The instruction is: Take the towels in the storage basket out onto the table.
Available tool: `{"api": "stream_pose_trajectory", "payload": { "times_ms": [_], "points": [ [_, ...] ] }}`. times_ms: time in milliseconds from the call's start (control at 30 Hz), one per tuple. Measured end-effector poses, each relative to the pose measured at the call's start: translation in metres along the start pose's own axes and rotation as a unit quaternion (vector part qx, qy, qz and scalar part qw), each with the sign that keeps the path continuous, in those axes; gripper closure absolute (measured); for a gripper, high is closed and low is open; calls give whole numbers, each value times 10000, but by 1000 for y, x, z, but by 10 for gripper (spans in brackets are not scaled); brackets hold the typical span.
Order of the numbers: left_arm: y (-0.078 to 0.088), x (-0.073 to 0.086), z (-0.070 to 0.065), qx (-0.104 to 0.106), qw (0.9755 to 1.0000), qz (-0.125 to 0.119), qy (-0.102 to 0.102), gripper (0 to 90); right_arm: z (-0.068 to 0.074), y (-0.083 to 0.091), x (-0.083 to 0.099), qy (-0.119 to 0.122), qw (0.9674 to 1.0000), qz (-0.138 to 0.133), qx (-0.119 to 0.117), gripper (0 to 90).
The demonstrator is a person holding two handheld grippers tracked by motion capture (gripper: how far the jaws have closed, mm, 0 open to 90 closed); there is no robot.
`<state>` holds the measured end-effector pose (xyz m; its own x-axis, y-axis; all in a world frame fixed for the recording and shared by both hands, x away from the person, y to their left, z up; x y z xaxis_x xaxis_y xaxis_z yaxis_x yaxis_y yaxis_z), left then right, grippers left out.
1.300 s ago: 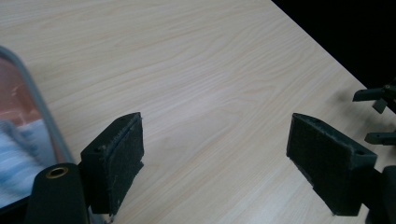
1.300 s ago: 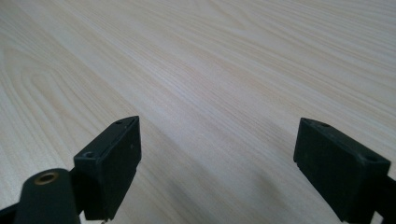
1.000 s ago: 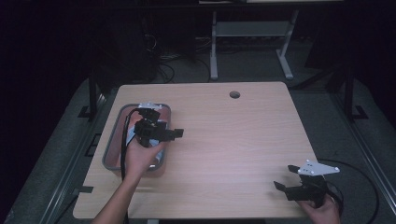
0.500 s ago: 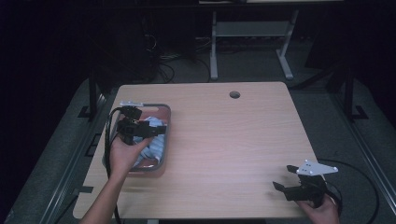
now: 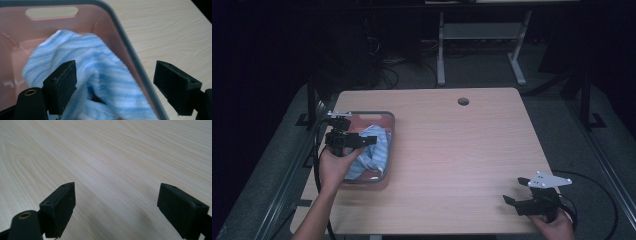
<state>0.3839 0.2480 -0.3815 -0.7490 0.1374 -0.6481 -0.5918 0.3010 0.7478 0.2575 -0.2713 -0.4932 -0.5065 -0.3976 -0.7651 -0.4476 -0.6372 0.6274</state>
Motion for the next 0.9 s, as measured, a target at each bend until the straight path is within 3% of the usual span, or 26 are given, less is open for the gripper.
{"api": "stream_pose_trajectory", "payload": {
  "times_ms": [100,333,600,900],
  "points": [
    [-2,1,5,-58,9999,28,98,181,0,-1,0,17,10000,25,-21,144],
    [-9,2,9,-185,9996,194,110,182,1,-1,0,5,10000,51,-53,144],
    [-23,12,10,-243,9978,587,177,180,1,-2,0,1,9999,58,-82,144],
    [-36,17,4,-315,9954,899,75,179,1,-3,0,17,9999,65,-79,144]
  ]
}}
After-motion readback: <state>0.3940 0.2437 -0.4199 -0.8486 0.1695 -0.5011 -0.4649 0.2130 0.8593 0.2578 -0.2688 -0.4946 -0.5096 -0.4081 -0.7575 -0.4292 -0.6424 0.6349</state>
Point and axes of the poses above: each handheld gripper's, and its own axes: y roughly backward along the jaws, x roughly out of its underside, z roughly to its left, the point moved 4 cm from there along -y, roughly forward along the jaws, and after that the axes turned 9 degrees about -x, right-handed, at the moved point
